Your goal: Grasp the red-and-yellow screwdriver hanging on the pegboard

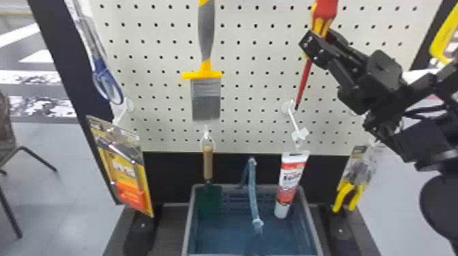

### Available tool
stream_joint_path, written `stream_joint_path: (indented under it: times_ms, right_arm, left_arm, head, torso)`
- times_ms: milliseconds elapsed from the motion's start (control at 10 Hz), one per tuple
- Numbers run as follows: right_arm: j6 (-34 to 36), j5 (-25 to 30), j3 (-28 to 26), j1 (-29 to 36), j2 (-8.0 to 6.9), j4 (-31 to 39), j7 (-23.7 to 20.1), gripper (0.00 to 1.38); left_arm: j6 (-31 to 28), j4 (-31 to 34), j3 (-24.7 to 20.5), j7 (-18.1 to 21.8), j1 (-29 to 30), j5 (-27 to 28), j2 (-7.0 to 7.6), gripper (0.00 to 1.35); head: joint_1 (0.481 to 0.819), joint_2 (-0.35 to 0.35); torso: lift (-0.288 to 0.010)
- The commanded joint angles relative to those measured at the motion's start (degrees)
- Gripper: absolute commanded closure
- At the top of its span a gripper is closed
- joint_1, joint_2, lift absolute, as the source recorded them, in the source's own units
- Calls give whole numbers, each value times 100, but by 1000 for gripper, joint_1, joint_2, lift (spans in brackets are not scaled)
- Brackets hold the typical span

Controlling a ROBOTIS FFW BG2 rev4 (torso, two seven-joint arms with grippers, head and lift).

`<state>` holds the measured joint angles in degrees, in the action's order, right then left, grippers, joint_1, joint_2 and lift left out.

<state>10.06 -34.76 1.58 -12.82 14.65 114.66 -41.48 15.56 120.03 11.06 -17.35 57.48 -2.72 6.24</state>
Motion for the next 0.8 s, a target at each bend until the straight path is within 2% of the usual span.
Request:
stream_joint_path:
  times_ms: [0, 700]
  right_arm:
    - [-13, 4, 0, 30, -6, 16, -1, 1279]
    - [-13, 4, 0, 55, -15, 44, 17, 1279]
  left_arm:
    - [0, 0, -7, 3, 2, 0, 0, 415]
    - [0, 0, 2, 3, 2, 9, 0, 415]
  head:
    - [549, 0]
    - [549, 0]
  torso:
    - [-100]
    - [-100]
